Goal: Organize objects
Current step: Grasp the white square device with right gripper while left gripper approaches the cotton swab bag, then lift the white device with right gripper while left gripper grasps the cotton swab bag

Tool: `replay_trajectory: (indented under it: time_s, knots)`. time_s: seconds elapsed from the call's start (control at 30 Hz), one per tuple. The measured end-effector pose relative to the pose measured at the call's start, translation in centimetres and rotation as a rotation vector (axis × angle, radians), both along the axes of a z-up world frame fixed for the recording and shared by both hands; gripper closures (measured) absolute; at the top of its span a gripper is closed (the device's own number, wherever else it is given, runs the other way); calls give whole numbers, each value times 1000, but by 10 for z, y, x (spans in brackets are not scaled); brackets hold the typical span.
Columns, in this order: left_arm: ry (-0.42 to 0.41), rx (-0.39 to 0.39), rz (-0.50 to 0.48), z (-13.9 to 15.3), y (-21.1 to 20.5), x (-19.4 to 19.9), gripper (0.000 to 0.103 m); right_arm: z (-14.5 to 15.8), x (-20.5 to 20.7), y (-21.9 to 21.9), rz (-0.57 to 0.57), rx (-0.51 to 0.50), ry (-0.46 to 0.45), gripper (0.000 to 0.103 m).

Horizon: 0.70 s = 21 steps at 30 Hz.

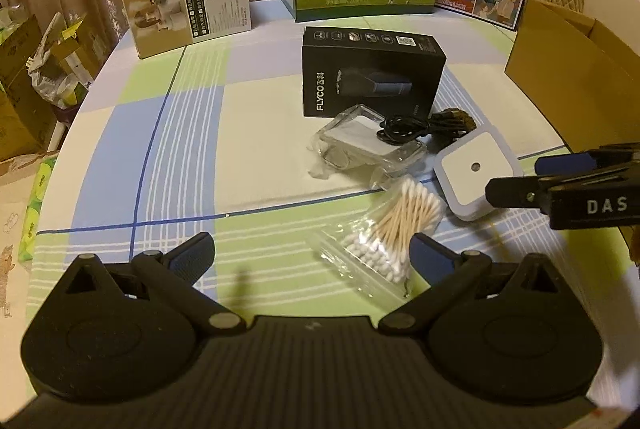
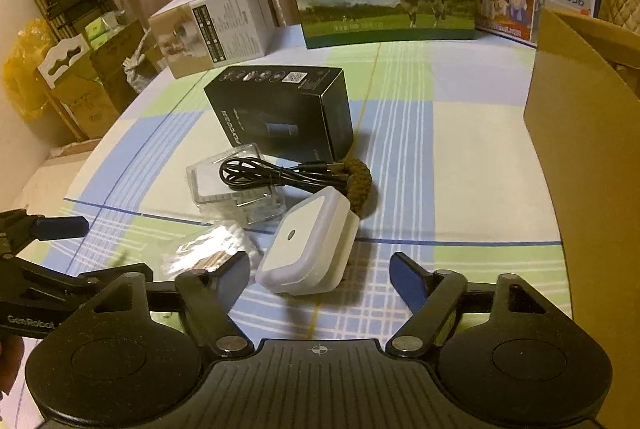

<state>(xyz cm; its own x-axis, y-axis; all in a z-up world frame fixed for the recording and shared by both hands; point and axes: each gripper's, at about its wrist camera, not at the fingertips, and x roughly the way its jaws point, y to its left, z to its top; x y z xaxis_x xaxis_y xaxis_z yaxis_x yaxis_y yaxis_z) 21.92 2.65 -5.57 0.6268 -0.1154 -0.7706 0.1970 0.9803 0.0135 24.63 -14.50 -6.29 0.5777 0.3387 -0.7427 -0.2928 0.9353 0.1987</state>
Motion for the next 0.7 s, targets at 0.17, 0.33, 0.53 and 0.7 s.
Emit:
replay_trajectory:
  time_s: [0.17, 0.33, 0.53, 0.7]
  knots:
    - [10, -9, -5, -4, 2, 4, 1, -7, 8, 3, 7, 17, 34, 59]
    - [7, -15, -19, -5, -2, 5, 1, -3, 12, -2, 0, 59, 64, 70]
    - [6, -11, -59, -6, -13, 7, 2, 10, 9, -17, -34, 24, 78, 77]
    - [0, -11, -85, -7, -21, 9, 2, 8, 7, -31, -51, -33, 45, 68]
